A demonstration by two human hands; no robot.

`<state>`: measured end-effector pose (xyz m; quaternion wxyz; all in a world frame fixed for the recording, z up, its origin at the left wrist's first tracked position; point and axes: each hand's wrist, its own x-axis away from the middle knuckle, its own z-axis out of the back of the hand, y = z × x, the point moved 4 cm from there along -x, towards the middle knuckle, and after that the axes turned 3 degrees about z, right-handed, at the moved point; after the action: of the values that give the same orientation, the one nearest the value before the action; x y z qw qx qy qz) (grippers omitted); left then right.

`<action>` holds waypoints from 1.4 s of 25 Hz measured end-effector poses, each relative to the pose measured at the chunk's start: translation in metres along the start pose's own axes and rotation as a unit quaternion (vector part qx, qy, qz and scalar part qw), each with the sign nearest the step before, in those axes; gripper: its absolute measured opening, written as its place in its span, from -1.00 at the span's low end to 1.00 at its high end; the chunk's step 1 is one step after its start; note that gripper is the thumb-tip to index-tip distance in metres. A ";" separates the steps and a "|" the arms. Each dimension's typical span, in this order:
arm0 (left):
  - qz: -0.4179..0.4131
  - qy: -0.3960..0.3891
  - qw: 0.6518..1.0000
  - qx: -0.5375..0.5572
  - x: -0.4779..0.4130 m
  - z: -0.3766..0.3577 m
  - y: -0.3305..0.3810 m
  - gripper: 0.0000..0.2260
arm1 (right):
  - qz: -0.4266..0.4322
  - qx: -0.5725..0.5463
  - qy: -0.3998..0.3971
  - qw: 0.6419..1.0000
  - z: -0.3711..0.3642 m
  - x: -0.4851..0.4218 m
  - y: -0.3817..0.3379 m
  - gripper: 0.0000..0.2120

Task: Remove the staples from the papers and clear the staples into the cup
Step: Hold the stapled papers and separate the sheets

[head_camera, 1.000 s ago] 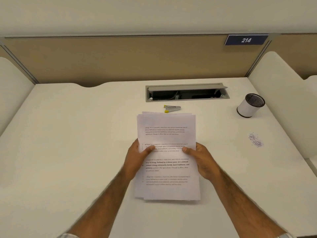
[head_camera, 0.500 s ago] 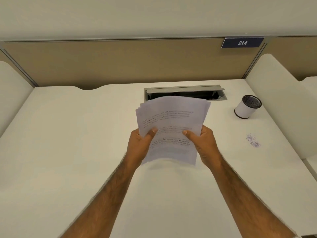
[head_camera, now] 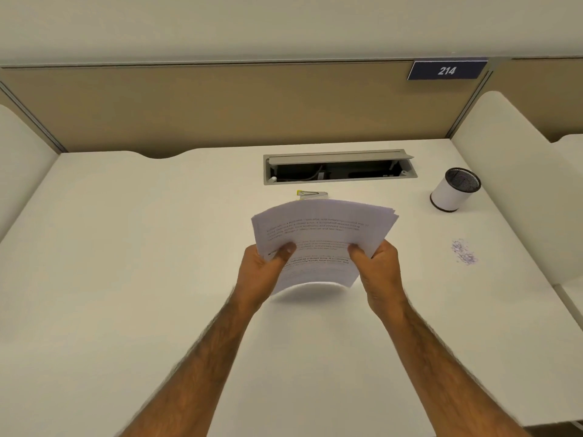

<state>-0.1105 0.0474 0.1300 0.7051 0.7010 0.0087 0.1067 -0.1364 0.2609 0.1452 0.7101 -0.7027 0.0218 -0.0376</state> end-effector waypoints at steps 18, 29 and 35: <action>0.017 -0.024 0.999 0.023 0.003 0.006 -0.010 -0.68 | -0.036 -0.021 -0.009 0.999 0.000 0.011 0.002 -0.55; 0.003 -0.013 1.000 0.027 0.005 0.008 -0.006 -0.69 | -0.017 0.008 0.009 1.000 -0.003 0.013 -0.006 -0.61; 0.027 0.002 1.000 0.014 0.009 0.007 -0.016 -0.68 | -0.030 0.037 0.003 0.999 -0.005 0.015 0.003 -0.72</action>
<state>-0.0987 0.0420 0.1158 0.6924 0.7102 -0.0071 0.1270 -0.1214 0.2551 0.1425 0.7345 -0.6758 0.0018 -0.0614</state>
